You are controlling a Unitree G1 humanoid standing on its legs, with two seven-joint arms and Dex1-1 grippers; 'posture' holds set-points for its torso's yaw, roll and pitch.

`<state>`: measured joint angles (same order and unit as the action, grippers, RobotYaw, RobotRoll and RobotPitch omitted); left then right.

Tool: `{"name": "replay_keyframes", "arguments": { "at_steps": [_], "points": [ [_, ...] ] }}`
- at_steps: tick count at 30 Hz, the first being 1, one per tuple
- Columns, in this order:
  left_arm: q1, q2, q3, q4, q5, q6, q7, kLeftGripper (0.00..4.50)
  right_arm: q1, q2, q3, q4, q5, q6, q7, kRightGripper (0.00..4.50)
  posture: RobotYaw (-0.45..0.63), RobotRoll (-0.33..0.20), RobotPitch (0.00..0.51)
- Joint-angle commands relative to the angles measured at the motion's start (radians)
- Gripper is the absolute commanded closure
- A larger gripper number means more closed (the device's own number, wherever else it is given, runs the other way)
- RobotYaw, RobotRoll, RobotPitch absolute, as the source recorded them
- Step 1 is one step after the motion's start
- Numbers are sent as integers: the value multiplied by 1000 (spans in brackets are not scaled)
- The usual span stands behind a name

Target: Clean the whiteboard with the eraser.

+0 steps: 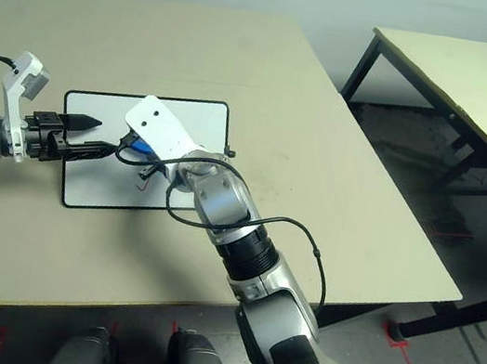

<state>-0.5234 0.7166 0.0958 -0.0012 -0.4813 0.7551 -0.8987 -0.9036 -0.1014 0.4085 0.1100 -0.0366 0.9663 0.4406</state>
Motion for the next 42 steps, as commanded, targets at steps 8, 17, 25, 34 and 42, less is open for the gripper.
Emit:
{"name": "replay_keyframes", "arguments": {
  "at_steps": [8, 17, 25, 34, 42],
  "points": [
    [11, 0, 0, -3, -4, -1, 1, 0, -35, 20, -32, 56, -3, -47, -21, 3954, -22, 0, 80],
    [8, -2, 0, -7, -6, 4, 5, 0, 27, 21, 27, -29, -6, 10, 3, 3954, -23, 0, 78],
    [10, -9, -1, -14, -10, 5, 12, 0, -109, 54, -104, 182, -8, -125, -83, 3955, -25, 0, 74],
    [14, -14, -2, -26, -17, 13, 21, 0, -28, 58, -24, 67, -4, -41, -31, 3955, -29, 0, 79],
    [20, -13, -1, -39, -25, 21, 30, 0, 12, 47, -1, 4, -7, 2, -19, 3955, -28, 0, 80]
  ]
}}
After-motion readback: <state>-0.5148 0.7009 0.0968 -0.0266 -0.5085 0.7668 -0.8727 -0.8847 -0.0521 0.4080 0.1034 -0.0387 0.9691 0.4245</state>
